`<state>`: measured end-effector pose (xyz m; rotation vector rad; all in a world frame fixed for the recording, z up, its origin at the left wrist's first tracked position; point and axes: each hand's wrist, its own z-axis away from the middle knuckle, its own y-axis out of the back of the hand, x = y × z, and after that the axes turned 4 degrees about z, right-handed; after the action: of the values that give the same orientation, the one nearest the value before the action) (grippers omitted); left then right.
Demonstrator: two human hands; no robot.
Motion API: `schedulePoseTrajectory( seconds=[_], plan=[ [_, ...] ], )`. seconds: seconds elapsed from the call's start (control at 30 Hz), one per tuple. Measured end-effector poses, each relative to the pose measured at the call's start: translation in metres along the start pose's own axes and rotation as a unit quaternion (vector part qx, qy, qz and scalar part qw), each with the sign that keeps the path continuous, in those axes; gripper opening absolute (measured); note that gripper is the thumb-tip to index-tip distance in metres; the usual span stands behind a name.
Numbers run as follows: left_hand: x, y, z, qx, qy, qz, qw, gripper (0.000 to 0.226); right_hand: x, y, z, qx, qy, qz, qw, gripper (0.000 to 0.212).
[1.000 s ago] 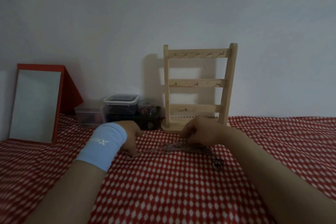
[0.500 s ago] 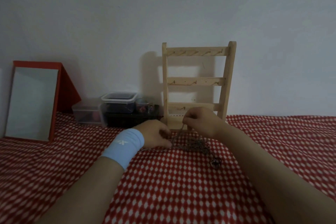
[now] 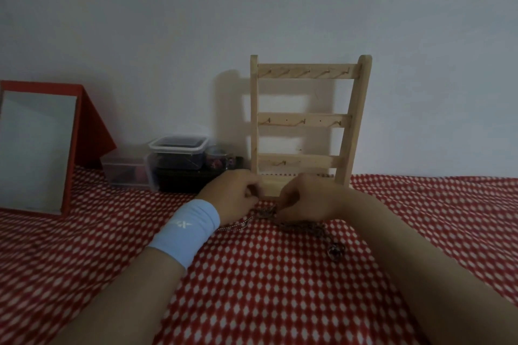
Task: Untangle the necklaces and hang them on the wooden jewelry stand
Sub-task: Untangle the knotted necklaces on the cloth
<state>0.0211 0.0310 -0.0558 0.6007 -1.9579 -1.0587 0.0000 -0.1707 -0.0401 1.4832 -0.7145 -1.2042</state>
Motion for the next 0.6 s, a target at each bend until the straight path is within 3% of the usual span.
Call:
schedulePoseTrajectory(
  seconds=[0.1,0.2,0.27,0.4,0.5,0.6],
  plan=[
    [0.011,-0.007,-0.001,-0.065,-0.016,0.036,0.997,0.012,-0.005,-0.005,-0.001,-0.036,-0.002,0.085,0.996,0.026],
    [0.007,-0.020,-0.001,-0.102,0.000,0.032,0.994,0.032,-0.004,-0.005,-0.002,-0.013,-0.012,0.054,0.998,0.019],
    [0.004,-0.023,0.000,-0.100,0.019,0.055,0.993,0.038,-0.002,-0.001,-0.001,0.009,-0.016,-0.018,1.000,0.013],
    [0.008,-0.017,0.001,-0.062,0.021,0.169,0.983,0.003,-0.001,0.005,0.002,0.070,-0.014,-0.181,0.981,0.014],
    [0.007,-0.004,0.001,-0.047,0.047,0.253,0.965,0.016,0.003,0.008,0.004,0.050,-0.015,-0.352,0.935,0.021],
    [0.005,0.007,0.001,-0.047,0.067,0.299,0.951,0.021,0.008,0.010,0.004,0.019,-0.003,-0.402,0.915,0.025]
  ],
)
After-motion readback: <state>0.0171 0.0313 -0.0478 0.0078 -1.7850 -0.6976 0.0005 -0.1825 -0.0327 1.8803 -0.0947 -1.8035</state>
